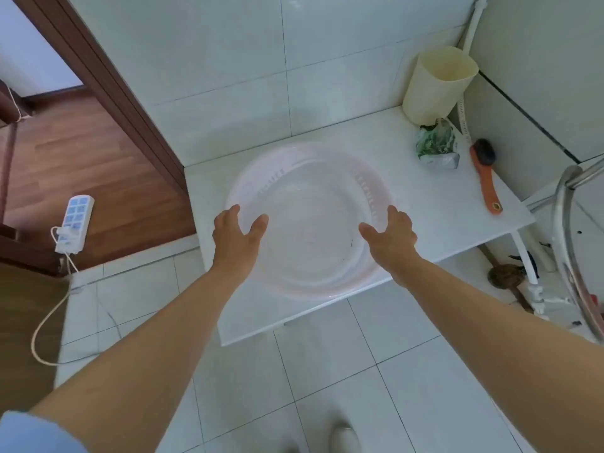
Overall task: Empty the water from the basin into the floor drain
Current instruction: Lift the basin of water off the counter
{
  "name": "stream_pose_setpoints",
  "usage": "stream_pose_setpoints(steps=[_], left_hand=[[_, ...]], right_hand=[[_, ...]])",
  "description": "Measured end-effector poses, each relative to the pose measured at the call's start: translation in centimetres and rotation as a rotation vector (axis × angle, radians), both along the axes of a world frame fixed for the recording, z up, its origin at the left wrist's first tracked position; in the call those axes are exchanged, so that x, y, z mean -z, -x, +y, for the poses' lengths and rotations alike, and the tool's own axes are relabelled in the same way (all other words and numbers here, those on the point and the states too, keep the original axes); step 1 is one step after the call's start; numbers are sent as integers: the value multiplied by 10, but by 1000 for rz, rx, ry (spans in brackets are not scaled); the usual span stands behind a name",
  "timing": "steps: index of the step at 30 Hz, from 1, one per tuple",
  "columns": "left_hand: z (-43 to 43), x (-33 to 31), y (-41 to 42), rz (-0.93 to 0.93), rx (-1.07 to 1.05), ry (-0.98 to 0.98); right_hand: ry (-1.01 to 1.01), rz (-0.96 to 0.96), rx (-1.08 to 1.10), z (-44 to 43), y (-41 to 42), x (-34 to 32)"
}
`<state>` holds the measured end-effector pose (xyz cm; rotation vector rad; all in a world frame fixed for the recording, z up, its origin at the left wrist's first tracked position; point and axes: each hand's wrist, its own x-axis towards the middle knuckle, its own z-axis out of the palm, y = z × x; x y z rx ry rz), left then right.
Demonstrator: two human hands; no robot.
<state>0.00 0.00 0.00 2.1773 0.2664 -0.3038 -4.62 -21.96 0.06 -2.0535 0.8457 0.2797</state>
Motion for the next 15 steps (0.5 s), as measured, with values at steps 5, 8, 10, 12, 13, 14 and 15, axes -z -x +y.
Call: stream_pose_setpoints(steps=[5,8,10,12,13,14,15], left_hand=[[-6,16,-9,7,-68,-155],[-11,23,-16,42,-111,-153],[-13,26,-21,76,-150,-175],[-16,27,-24,89,-182,-198],[-17,27,-26,93,-195,-207],[-17,27,-28,99,-208,-214],[-17,26,-29,108,-224,-220]], right_hand=[[-60,2,40,-7,-9,16],[-2,6,45,-9,-13,22],[38,8,58,-8,-13,27],[79,0,78,-5,-15,29],[94,-5,89,-4,-16,30],[107,-9,102,-3,-16,30],[120,-15,116,-2,-16,31]])
